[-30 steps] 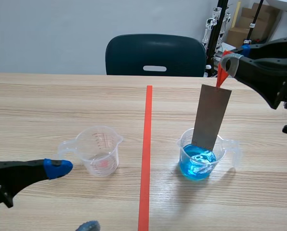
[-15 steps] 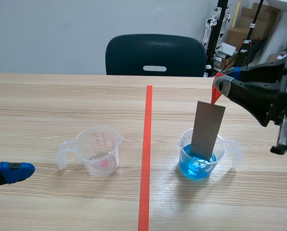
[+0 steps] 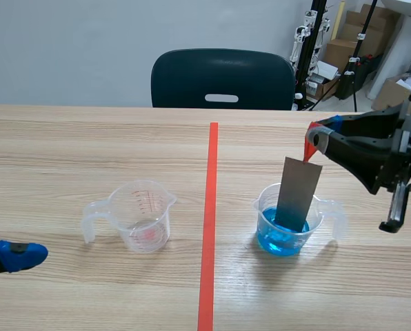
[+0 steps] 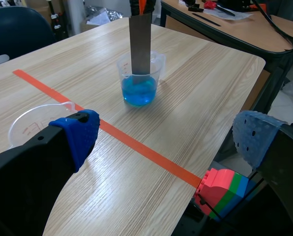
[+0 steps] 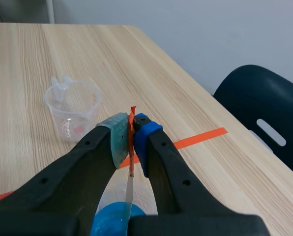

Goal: Do the redox reaction experiment. lower the plate into the blue solution

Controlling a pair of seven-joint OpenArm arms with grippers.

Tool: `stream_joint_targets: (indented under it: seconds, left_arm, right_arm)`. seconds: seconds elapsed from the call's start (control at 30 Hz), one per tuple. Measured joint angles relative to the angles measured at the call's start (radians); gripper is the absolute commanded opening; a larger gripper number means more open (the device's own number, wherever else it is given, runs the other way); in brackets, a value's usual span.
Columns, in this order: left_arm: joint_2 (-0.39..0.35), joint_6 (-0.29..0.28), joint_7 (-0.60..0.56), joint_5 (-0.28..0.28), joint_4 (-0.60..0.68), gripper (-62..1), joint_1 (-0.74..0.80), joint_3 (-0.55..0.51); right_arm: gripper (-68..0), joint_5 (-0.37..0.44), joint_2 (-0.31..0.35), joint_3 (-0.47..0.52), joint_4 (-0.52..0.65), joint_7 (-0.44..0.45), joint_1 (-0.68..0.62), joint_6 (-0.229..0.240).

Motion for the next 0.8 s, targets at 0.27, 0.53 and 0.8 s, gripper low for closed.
stream_joint_targets:
  seconds: [0.27, 0.53, 0.8]
  left_arm:
    - [-0.001, 0.000, 0.000, 0.000, 0.000, -3.9, 0.000, 0.000]
    - [-0.001, 0.000, 0.000, 0.000, 0.000, -3.9, 0.000, 0.000]
    - [-0.001, 0.000, 0.000, 0.000, 0.000, -1.2, 0.000, 0.000]
  right_arm:
    - [-67.3, -0.028, -0.025, -0.012, -0.040, 0.026, 0.014, 0.000]
    - [-67.3, -0.036, -0.028, -0.084, -0.107, 0.044, 0.069, 0.000]
    - [-67.3, -0.071, -0.057, -0.085, -0.124, 0.064, 0.080, 0.000]
